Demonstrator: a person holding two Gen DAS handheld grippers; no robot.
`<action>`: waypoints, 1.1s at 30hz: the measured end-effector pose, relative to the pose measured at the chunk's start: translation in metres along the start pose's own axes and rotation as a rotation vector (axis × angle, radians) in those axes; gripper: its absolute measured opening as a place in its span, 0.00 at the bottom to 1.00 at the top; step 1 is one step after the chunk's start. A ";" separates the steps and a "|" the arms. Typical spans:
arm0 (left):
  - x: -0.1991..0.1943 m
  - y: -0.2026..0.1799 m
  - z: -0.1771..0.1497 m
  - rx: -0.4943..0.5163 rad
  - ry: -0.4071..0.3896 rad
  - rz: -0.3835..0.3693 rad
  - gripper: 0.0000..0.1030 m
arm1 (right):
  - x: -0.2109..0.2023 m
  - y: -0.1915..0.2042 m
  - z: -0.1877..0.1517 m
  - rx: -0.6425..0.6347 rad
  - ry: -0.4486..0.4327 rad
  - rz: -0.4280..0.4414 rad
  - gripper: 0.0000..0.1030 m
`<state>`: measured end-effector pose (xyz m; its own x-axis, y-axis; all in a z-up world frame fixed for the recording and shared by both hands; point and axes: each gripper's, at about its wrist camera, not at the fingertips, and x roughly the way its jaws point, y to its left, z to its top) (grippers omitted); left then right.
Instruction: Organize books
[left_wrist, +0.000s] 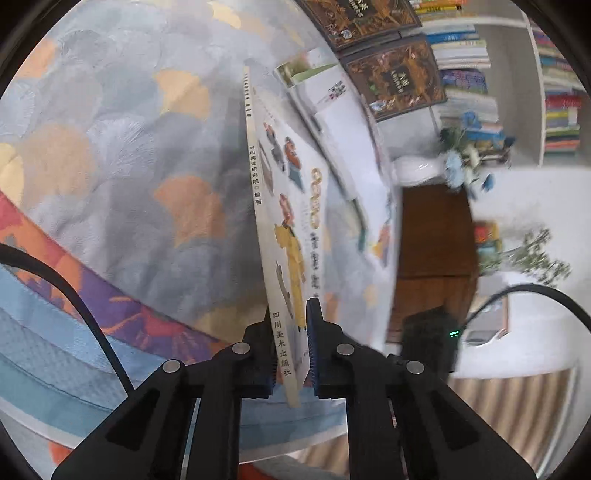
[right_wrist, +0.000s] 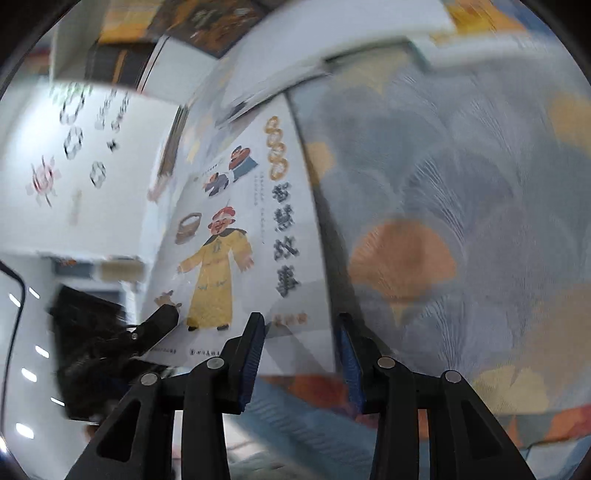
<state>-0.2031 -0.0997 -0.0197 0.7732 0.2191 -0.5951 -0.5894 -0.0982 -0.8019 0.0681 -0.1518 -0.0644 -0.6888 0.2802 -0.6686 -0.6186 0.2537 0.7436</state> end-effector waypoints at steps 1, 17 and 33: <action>-0.002 0.000 0.003 -0.010 0.001 -0.023 0.10 | -0.003 -0.006 -0.001 0.036 0.003 0.030 0.40; -0.008 0.015 0.018 -0.191 0.039 -0.184 0.10 | 0.015 -0.011 0.021 0.178 0.040 0.327 0.31; -0.059 -0.016 0.014 0.215 -0.037 0.156 0.08 | 0.010 0.143 -0.035 -0.595 -0.073 -0.225 0.25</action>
<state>-0.2420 -0.0976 0.0288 0.6628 0.2529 -0.7048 -0.7397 0.0742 -0.6689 -0.0407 -0.1455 0.0358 -0.5035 0.3478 -0.7909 -0.8633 -0.2382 0.4448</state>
